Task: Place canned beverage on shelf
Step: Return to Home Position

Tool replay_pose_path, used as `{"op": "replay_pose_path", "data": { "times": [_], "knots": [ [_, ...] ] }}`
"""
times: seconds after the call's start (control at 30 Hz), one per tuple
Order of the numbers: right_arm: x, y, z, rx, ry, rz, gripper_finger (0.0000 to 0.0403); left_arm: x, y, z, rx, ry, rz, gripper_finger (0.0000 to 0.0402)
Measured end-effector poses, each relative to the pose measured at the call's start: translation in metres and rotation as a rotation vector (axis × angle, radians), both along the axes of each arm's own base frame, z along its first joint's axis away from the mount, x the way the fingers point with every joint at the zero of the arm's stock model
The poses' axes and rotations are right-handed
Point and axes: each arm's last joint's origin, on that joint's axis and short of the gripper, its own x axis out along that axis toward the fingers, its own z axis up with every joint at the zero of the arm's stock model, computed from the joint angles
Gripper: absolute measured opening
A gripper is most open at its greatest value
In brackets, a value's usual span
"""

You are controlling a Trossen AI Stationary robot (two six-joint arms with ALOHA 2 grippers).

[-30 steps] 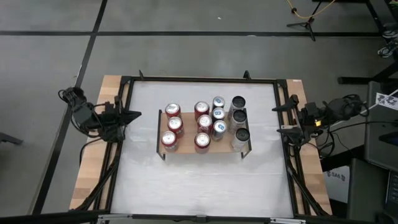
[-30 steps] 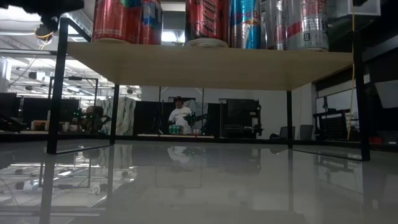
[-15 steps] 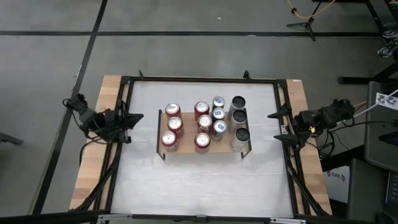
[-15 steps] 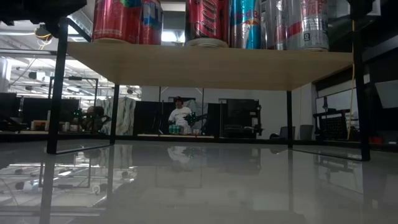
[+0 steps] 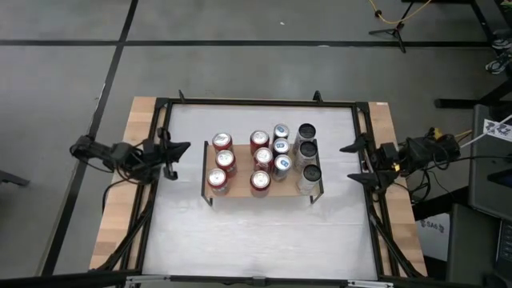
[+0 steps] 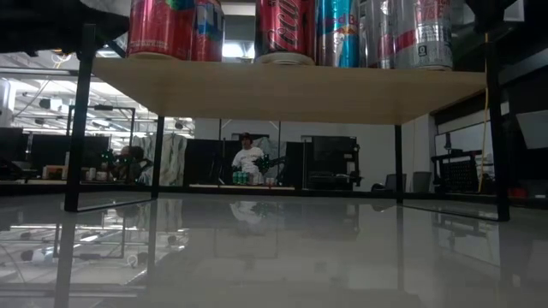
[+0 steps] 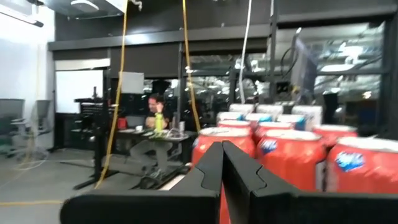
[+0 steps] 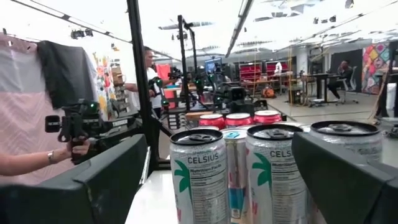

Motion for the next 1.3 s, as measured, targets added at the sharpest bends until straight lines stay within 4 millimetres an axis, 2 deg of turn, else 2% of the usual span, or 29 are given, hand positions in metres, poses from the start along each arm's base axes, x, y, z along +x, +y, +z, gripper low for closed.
{"op": "replay_pose_path", "data": {
  "times": [0.23,0.47,0.8,1.07,1.17,1.3],
  "knots": [
    [0.014,-0.001,-0.004,0.003,0.061,-0.007,0.0392,0.004,0.006,-0.009,0.006,0.093,0.065,0.0000],
    [0.028,-0.002,-0.009,-0.028,0.133,-0.003,0.0392,0.007,0.009,-0.016,0.066,0.166,0.048,0.0000],
    [0.027,-0.009,-0.008,-0.075,0.113,-0.032,0.0392,0.009,0.016,-0.027,0.101,0.293,0.060,0.0000],
    [0.028,-0.013,-0.010,-0.136,0.128,-0.069,0.0392,0.010,0.018,-0.037,0.030,0.370,0.017,0.0000],
    [0.029,-0.014,-0.016,-0.140,0.161,-0.066,0.0392,0.010,0.018,-0.039,0.020,0.381,0.016,0.0000],
    [0.030,-0.014,-0.035,-0.120,0.171,-0.063,0.0392,0.010,0.018,-0.039,0.020,0.381,0.017,0.0000]
  ]
}}
